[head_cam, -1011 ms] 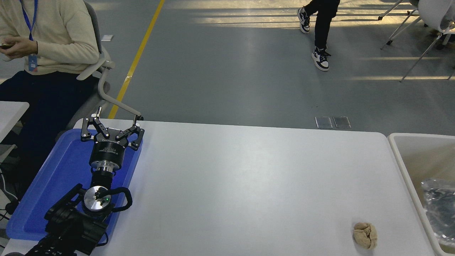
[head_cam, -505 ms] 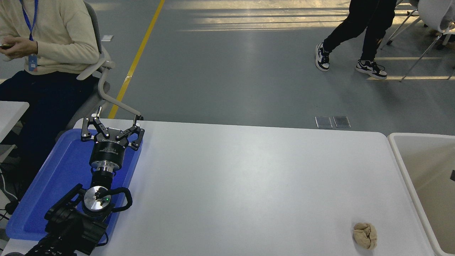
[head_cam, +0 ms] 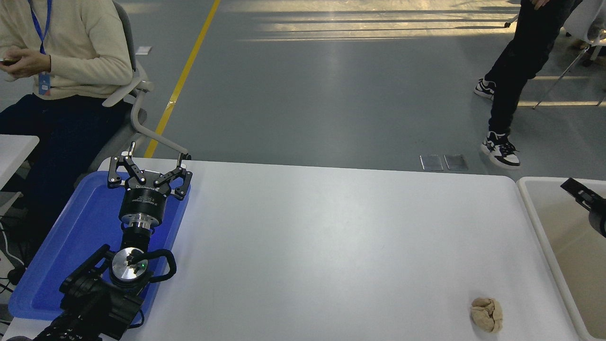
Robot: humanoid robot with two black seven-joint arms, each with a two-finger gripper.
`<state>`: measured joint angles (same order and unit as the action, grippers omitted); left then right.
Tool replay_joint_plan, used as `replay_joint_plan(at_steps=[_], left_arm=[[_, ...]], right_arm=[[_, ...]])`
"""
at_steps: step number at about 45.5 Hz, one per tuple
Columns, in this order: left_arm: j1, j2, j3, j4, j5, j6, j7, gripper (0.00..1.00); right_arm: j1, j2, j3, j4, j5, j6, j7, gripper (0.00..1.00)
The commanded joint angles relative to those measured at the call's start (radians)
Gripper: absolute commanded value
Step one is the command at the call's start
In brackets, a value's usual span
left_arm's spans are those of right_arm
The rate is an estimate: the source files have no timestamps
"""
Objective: Pick up foil plate and place in dustbin
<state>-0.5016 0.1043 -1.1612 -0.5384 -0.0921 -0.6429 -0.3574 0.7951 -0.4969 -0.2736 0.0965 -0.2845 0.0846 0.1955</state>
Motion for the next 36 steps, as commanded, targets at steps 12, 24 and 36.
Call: replay_joint_plan(at_steps=[12,24,36], left_arm=[[0.0,0.0,0.0,0.0,0.0,0.0,0.0,1.0],[0.0,0.0,0.0,0.0,0.0,0.0,0.0,1.0],[0.0,0.0,0.0,0.0,0.0,0.0,0.0,1.0]], right_arm=[[0.185,-0.064,0.057,0.195,-0.027,0.078,0.002,0.98],[0.3,-0.267,0.047,0.633,-0.194,0.054,-0.005,0.98],[0.415,-0.376,-0.085,0.884,-0.326,0.047,-0.027,0.98]])
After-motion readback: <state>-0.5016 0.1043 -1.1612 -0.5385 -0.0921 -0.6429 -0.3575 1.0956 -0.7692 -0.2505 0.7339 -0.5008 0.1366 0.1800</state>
